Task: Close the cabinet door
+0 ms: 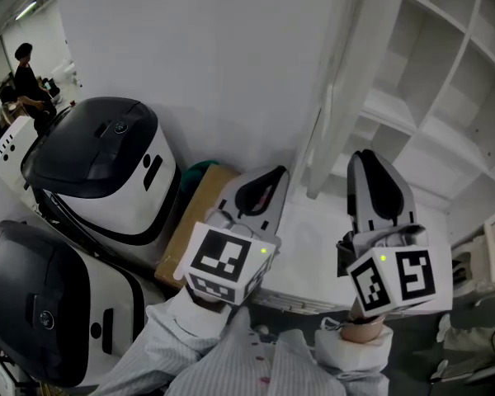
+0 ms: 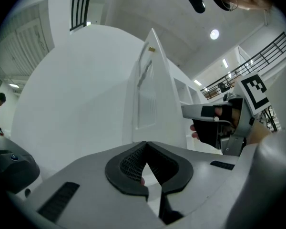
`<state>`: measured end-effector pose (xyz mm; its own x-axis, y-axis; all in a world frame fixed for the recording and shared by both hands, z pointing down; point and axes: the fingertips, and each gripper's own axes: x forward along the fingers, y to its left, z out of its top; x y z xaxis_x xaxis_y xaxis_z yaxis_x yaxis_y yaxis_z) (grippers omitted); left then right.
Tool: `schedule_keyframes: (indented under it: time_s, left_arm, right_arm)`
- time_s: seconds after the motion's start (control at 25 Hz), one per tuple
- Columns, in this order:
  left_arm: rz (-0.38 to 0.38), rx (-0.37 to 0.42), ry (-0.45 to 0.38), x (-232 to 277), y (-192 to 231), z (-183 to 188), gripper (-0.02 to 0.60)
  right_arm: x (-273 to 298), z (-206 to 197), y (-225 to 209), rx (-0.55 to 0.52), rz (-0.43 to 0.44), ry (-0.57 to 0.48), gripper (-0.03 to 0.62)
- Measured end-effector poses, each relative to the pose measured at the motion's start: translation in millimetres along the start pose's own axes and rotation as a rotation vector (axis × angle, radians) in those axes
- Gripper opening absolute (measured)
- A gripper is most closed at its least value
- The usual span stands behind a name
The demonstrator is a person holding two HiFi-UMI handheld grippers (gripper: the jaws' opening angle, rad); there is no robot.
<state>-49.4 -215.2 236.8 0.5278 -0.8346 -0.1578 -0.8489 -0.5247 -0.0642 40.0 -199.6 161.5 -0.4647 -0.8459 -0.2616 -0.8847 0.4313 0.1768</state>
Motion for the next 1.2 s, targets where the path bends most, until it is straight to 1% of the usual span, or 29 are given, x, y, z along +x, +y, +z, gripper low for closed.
schedule_keyframes:
  time_s: [0.12,0.16,0.24,0.44,0.56,0.76,1.0,1.2]
  left_arm:
    - [-0.007,0.003,0.004,1.8,1.0,-0.3,0.011]
    - [-0.008,0.002,0.005,2.2,1.2,-0.7,0.009]
    - [-0.010,0.002,0.005,2.5,1.6,-0.9,0.009]
    - [-0.009,0.001,0.002,1.0,3.6,0.5,0.009]
    - [-0.005,0.002,-0.001,0.2,5.8,1.5,0.009]
    - [-0.008,0.002,-0.001,-2.0,5.0,1.9,0.011]
    - [-0.006,-0.007,0.004,-8.3,7.9,0.1,0.010]
    - [0.010,-0.006,0.008,-13.2,17.0,-2.3,0.009]
  right_arm:
    - [1.3,10.1,7.0,0.003,0.027,-0.008,0.021]
    - [1.4,13.0,10.7,0.005,0.041,-0.010,0.039]
    - [1.7,18.4,17.3,0.013,0.069,-0.015,0.102]
    - [-3.8,32.9,20.5,0.013,0.085,-0.038,0.129]
    - [-7.5,40.0,29.0,0.008,0.114,-0.047,0.147]
    - [2.6,34.8,47.7,-0.006,0.159,-0.015,0.189]
    - [18.7,21.0,49.9,0.004,0.141,0.024,0.196]
    - [29.4,11.8,43.9,-0.038,0.067,0.047,0.196]
